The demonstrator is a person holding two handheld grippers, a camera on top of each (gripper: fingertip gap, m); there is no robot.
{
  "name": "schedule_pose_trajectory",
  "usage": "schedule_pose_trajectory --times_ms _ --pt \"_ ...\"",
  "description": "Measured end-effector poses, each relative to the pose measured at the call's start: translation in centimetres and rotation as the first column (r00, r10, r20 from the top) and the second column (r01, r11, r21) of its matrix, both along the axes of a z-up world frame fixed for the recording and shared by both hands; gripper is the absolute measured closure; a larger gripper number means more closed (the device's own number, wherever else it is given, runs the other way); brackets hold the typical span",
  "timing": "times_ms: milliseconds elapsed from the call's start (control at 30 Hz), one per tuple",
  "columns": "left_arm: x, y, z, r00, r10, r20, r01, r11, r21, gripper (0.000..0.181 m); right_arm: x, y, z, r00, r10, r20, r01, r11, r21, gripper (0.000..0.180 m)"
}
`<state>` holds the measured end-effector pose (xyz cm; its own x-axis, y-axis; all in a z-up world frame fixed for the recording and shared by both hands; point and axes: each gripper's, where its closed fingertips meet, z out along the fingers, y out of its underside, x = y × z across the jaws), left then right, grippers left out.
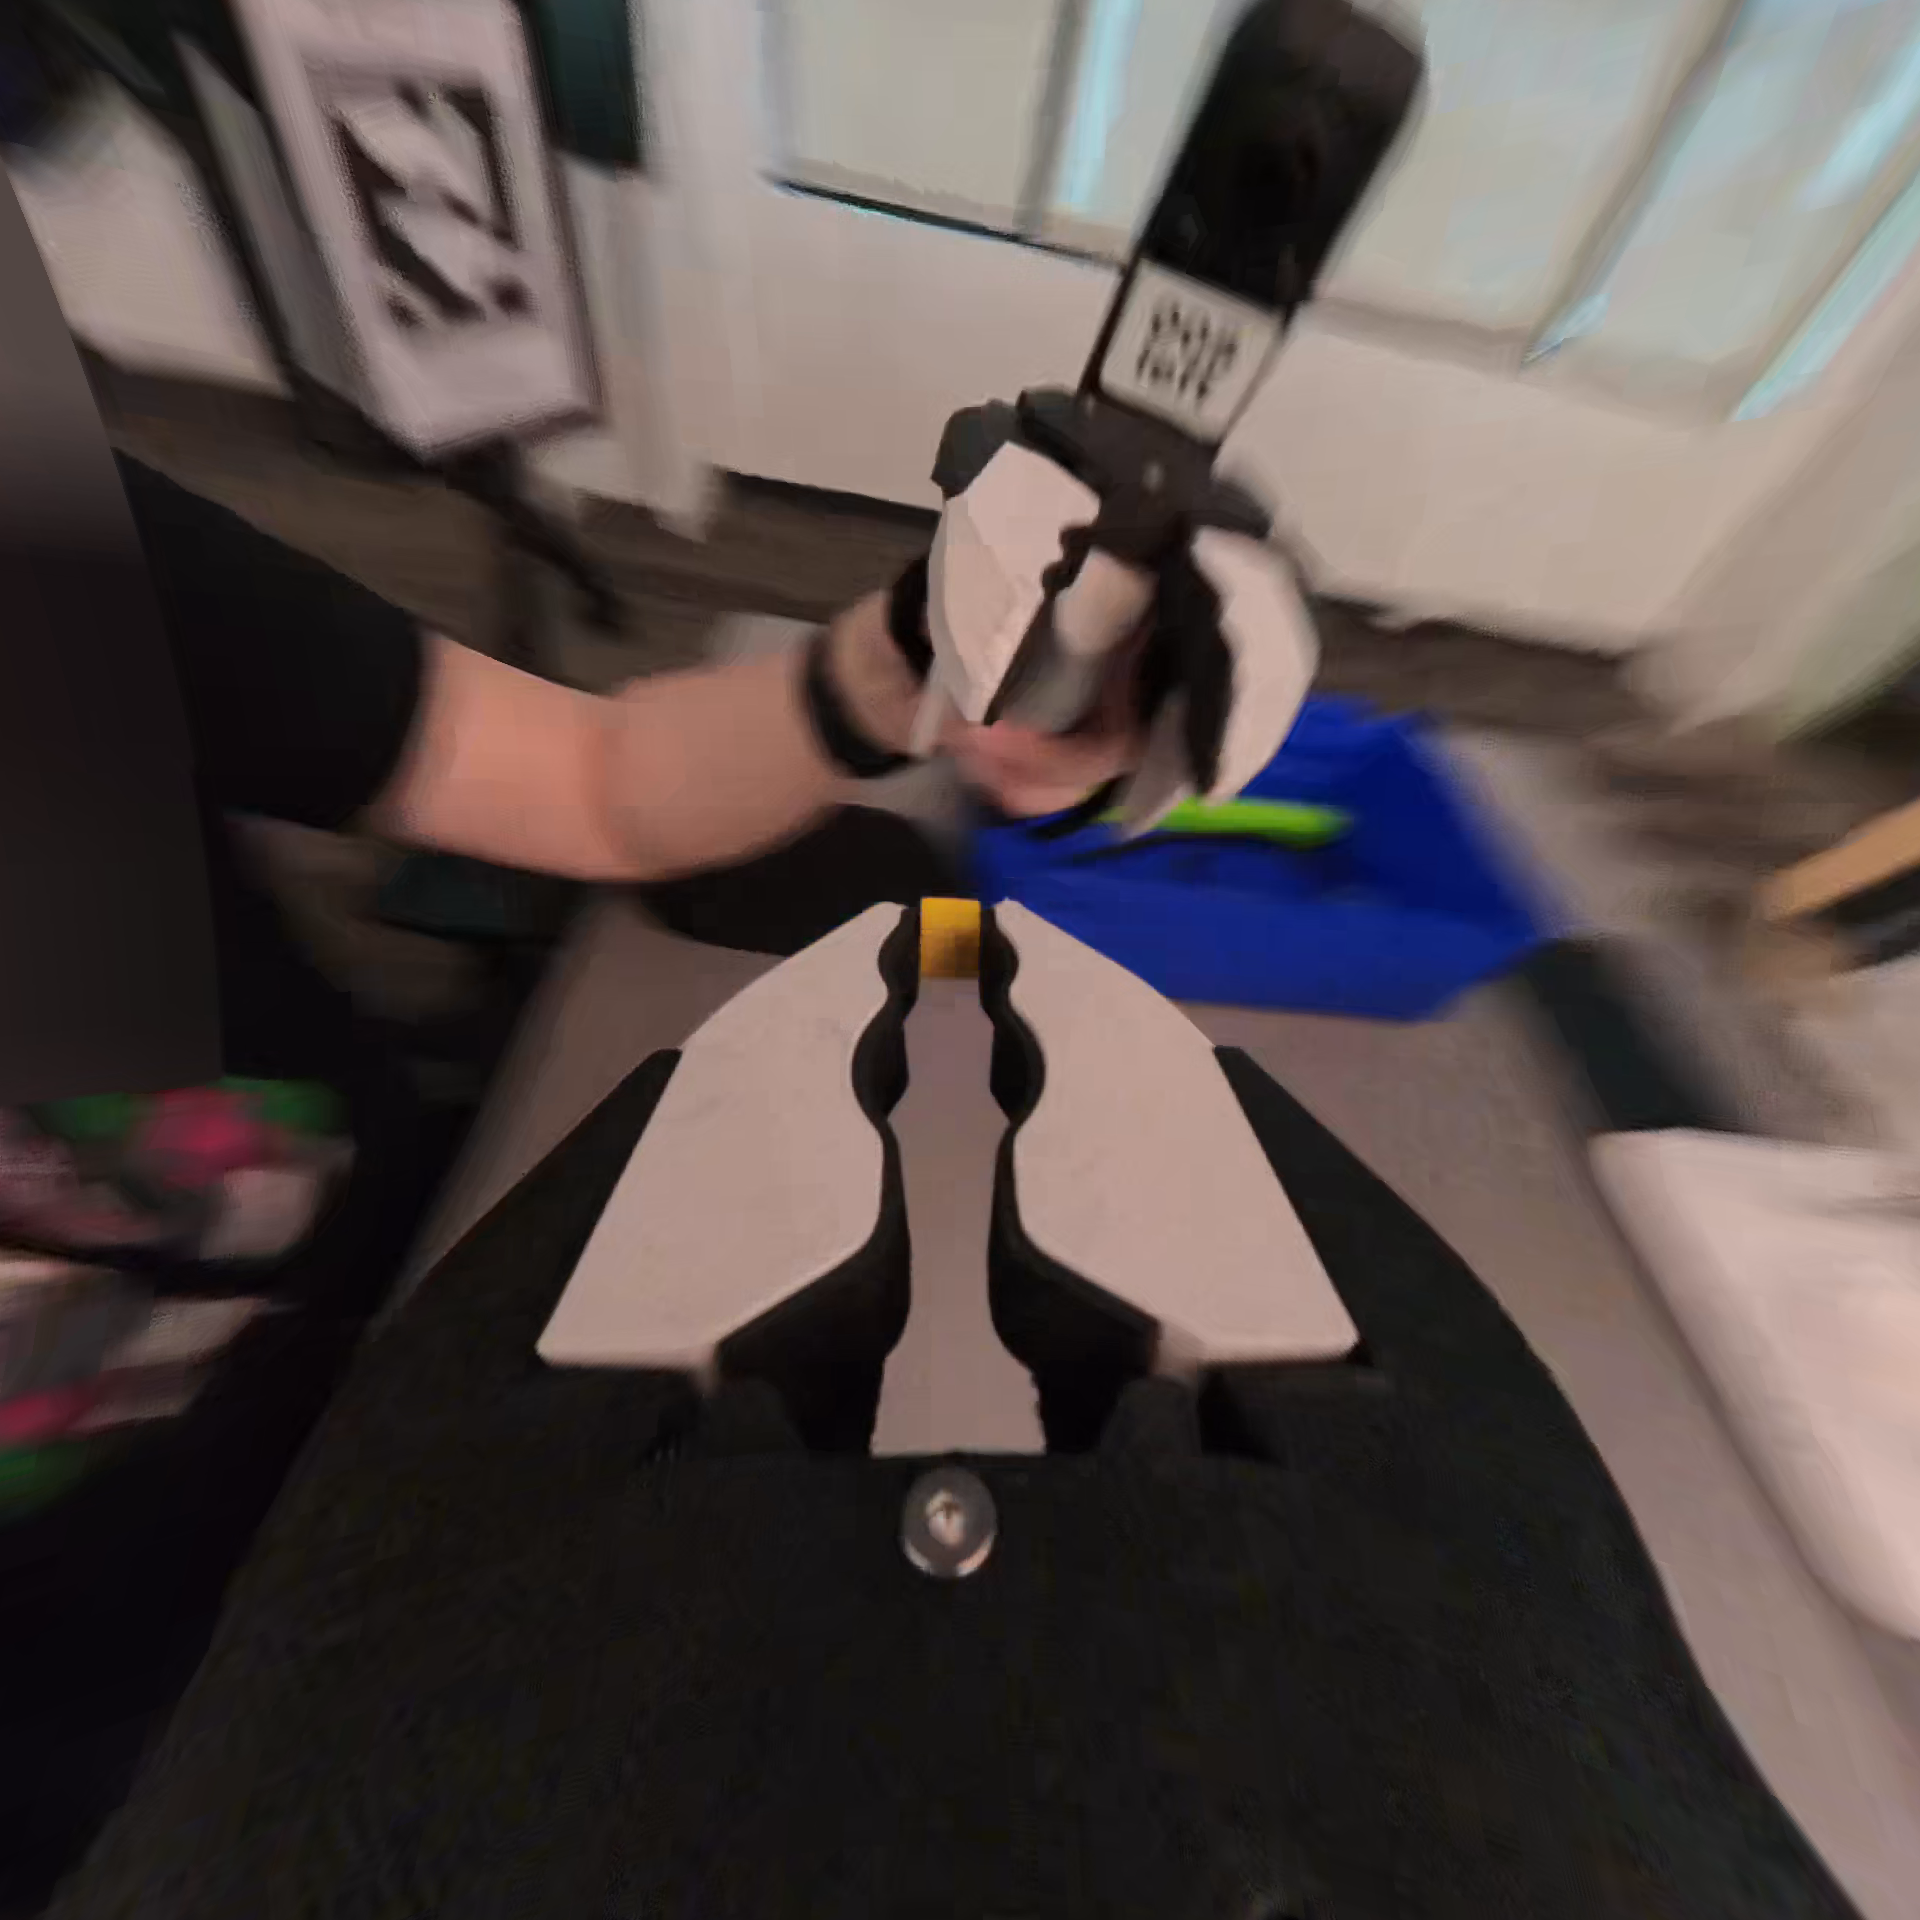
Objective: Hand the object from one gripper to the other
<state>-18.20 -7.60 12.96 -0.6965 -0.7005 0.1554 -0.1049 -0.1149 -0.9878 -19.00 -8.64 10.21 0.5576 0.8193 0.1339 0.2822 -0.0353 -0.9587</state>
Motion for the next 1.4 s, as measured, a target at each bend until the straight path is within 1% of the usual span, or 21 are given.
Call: schedule_pose_trajectory --times_ms 33,67,100,133,167,200,267,333,467,567,633,767,967,1133,1267,1333,1400 --pt "0.1 0.2 -0.3 0.996 0.068 0.064 -0.075 0.991 0.111 0.141 0.1 -0.7 -0.3 0.987 0.084 -0.135 -0.107 0.979 -0.175 0.168" --pt "-0.2 0.0 -0.6 0.986 0.098 0.135 -0.123 0.973 0.194 0.136 0.2 -1.4 -0.6 0.957 0.145 -0.252 -0.223 0.922 -0.316 0.168" --pt "-0.6 -0.5 -0.9 0.975 0.093 0.203 -0.144 0.956 0.256 0.135 0.6 -1.8 -1.1 0.932 0.176 -0.318 -0.301 0.863 -0.406 0.168" --pt "-1.1 -1.4 -1.3 0.966 0.056 0.253 -0.136 0.94 0.311 0.137 0.9 -2.0 -1.9 0.921 0.192 -0.339 -0.338 0.825 -0.452 0.168" --pt "-1.4 -2.3 -2.0 0.964 0.01 0.266 -0.111 0.923 0.367 0.14 1.1 -2.3 -2.8 0.919 0.216 -0.329 -0.361 0.798 -0.482 0.168" --pt "-1.4 -3.0 -2.9 0.97 -0.02 0.244 -0.087 0.903 0.421 0.141 1.0 -2.7 -3.6 0.917 0.247 -0.313 -0.38 0.777 -0.502 0.168" --pt "-0.8 -3.9 -4.8 0.981 -0.036 0.191 -0.07 0.851 0.521 0.137 0.6 -3.6 -4.5 0.906 0.303 -0.294 -0.419 0.731 -0.538 0.168" --pt "-0.3 -4.7 -6.3 0.98 -0.051 0.191 -0.074 0.8 0.595 0.139 0.0 -4.2 -5.0 0.898 0.33 -0.291 -0.439 0.695 -0.569 0.167" --pt "0.1 -6.2 -8.2 0.979 -0.094 0.183 -0.057 0.73 0.681 0.152 -1.1 -5.3 -6.3 0.884 0.375 -0.28 -0.463 0.609 -0.644 0.167" --pt "-0.2 -6.9 -9.1 0.979 -0.125 0.161 -0.029 0.696 0.717 0.155 -1.4 -5.7 -7.0 0.875 0.388 -0.291 -0.472 0.544 -0.694 0.167" --pt "-0.3 -7.0 -9.5 0.981 -0.129 0.142 -0.017 0.679 0.734 0.156 -1.5 -5.6 -7.3 0.875 0.382 -0.297 -0.468 0.517 -0.717 0.167" --pt "-0.3 -6.6 -9.9 0.985 -0.122 0.124 -0.013 0.66 0.751 0.158 -1.5 -5.2 -7.7 0.886 0.36 -0.293 -0.45 0.51 -0.733 0.168" --pt "-0.4 -6.4 -9.8 0.985 -0.115 0.129 -0.022 0.653 0.757 0.162 -1.2 -4.2 -7.5 0.907 0.32 -0.274 -0.414 0.559 -0.718 0.168" --pt "-0.3 -6.7 -10.6 0.988 -0.123 0.095 0.009 0.652 0.758 0.166 -1.2 -4.7 -8.1 0.907 0.343 -0.243 -0.403 0.547 -0.733 0.168" --pt "0.0 -6.4 -10.5 0.99 -0.1 0.102 -0.016 0.632 0.775 0.167 -1.1 -4.5 -8.0 0.912 0.327 -0.249 -0.398 0.552 -0.733 0.168" --pt "0.1 -6.3 -10.4 0.99 -0.09 0.111 -0.032 0.617 0.786 0.169 -0.9 -4.4 -7.8 0.913 0.325 -0.245 -0.396 0.569 -0.721 0.167" --pt "0.4 -5.9 -10.0 0.989 -0.062 0.131 -0.068 0.601 0.796 0.17 -0.6 -4.0 -7.4 0.921 0.308 -0.238 -0.383 0.606 -0.697 0.167"
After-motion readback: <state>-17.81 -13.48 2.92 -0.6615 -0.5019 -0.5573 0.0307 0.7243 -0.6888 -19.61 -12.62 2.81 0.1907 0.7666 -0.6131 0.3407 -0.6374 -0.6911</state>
